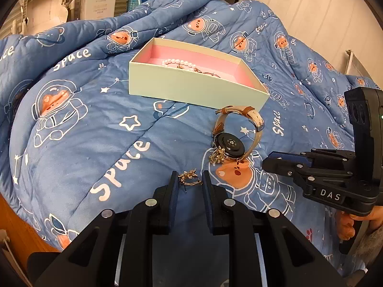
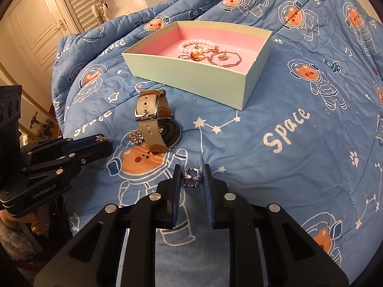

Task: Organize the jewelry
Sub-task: 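Grasp a gold charm with the left tool while the right tool grasps a silver buckle ring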

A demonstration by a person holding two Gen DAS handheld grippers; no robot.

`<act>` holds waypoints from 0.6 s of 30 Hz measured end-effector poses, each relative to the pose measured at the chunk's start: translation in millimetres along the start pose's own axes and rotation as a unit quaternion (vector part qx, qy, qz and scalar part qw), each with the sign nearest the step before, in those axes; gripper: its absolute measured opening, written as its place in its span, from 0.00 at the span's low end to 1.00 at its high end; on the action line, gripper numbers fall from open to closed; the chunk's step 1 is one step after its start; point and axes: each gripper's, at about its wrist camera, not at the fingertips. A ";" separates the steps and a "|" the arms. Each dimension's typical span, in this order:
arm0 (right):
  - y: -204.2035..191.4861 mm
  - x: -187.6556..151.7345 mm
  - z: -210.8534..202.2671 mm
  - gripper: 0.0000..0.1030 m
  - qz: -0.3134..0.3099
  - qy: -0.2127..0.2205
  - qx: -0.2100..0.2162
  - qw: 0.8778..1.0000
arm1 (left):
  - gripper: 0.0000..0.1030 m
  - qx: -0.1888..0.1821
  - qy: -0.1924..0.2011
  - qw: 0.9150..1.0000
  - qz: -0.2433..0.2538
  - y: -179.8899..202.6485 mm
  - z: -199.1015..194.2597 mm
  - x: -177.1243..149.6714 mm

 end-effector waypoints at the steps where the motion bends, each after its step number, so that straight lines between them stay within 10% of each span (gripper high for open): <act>1: 1.1 0.1 -0.8 0.18 0.003 -0.001 0.004 1.000 | 0.19 -0.001 0.000 1.000 -0.001 -0.3 -0.9 0.0; 18: 2.2 16.0 -15.0 0.18 0.037 -0.012 0.087 0.995 | 0.19 -0.012 0.003 1.000 0.006 4.6 -7.7 16.6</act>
Point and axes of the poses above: each gripper's, at about its wrist camera, not at the fingertips, and z roughly the way its jaws point, y to its right, x to its top, and after that the axes turned 14 degrees about -x, right-handed
